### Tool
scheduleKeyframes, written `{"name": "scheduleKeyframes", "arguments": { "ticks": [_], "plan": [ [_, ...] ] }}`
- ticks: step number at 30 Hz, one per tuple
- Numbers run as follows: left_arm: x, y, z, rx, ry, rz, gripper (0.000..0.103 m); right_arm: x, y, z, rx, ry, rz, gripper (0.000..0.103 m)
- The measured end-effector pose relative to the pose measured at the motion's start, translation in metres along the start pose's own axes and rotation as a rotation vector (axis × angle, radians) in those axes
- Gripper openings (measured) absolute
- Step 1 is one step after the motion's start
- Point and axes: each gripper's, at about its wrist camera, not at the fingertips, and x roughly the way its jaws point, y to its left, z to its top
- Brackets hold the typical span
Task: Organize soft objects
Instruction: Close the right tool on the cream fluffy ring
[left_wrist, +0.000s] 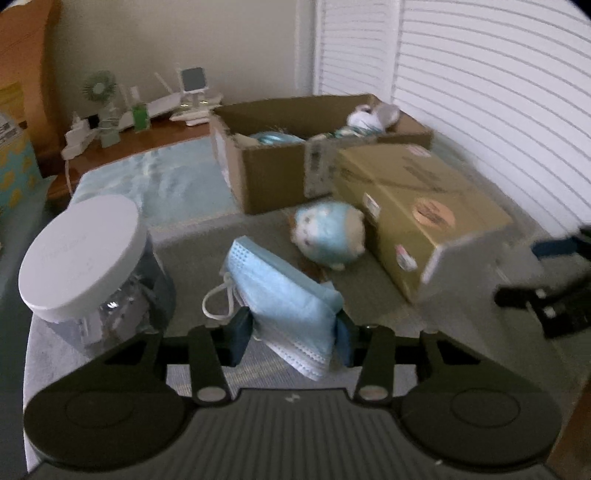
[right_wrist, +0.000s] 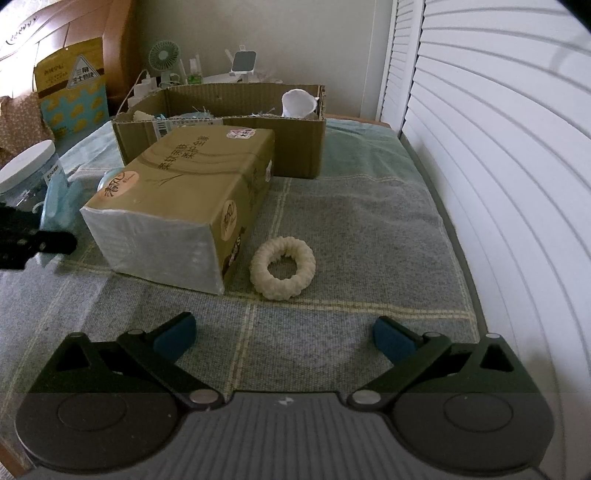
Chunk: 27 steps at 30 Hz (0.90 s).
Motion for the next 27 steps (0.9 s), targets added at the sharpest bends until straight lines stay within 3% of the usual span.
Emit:
{"name": "scheduleKeyframes", "arguments": {
  "ticks": [2, 5, 12, 18, 22, 24, 25, 27],
  "plan": [
    [-0.003, -0.003, -0.002, 0.020, 0.007, -0.002, 0.050, 0.001, 0.001, 0.002, -0.009, -0.002, -0.011, 0.102],
    [-0.004, -0.007, -0.004, 0.040, 0.004, 0.003, 0.057, 0.001, 0.001, 0.007, -0.028, -0.022, -0.033, 0.090],
    [-0.001, -0.007, -0.006, 0.032, 0.010, 0.002, 0.058, 0.005, -0.003, 0.015, -0.050, -0.039, -0.022, 0.070],
    [0.001, -0.005, -0.005, 0.023, 0.007, 0.004, 0.061, 0.007, -0.002, 0.020, -0.059, -0.045, 0.019, 0.040],
    [0.003, -0.005, -0.004, 0.013, 0.004, 0.003, 0.063, 0.005, -0.005, 0.021, -0.035, -0.035, 0.002, 0.040],
    [0.005, -0.005, -0.003, 0.009, 0.001, 0.000, 0.063, 0.006, -0.006, 0.022, -0.022, -0.040, -0.001, 0.046],
    [0.006, -0.004, -0.003, 0.005, -0.001, -0.001, 0.064, 0.007, -0.006, 0.023, -0.019, -0.042, -0.007, 0.055],
    [0.008, -0.003, -0.002, -0.004, -0.004, -0.005, 0.064, 0.010, -0.007, 0.023, -0.012, -0.044, -0.014, 0.056]
  ]
}}
